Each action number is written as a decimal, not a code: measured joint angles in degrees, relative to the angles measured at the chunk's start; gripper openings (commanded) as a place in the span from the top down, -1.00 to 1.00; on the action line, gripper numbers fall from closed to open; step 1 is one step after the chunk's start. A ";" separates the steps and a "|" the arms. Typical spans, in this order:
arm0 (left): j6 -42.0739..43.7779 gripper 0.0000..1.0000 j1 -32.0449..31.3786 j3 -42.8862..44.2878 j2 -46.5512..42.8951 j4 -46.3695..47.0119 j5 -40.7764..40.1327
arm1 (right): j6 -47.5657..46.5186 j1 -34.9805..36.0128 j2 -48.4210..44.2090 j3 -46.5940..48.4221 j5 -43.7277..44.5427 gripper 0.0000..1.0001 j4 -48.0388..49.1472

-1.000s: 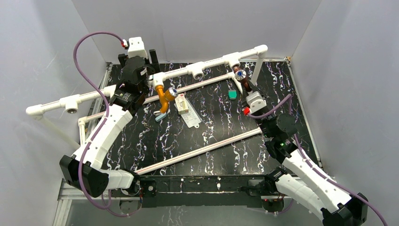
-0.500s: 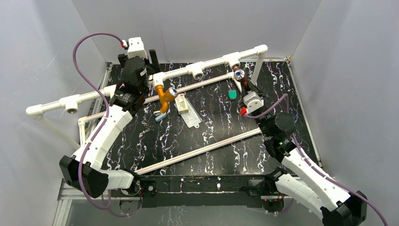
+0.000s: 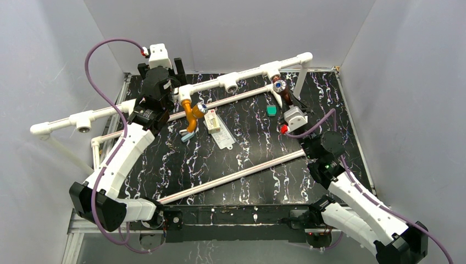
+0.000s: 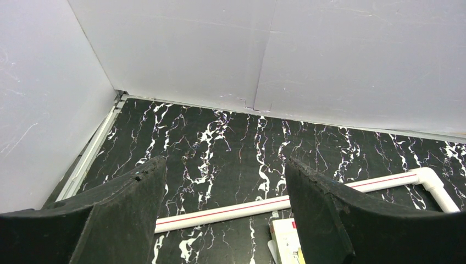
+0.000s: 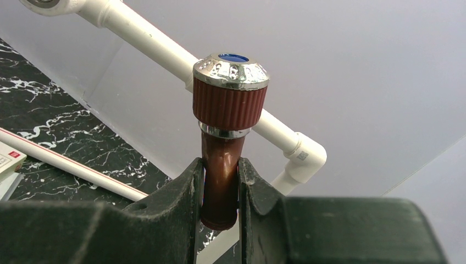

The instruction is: Install the water faucets

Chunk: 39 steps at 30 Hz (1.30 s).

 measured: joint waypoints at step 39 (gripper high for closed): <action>-0.24 -0.54 0.24 -0.02 0.09 0.42 0.31 | 33.97 0.33 2.54 0.07 9.11 0.97 4.52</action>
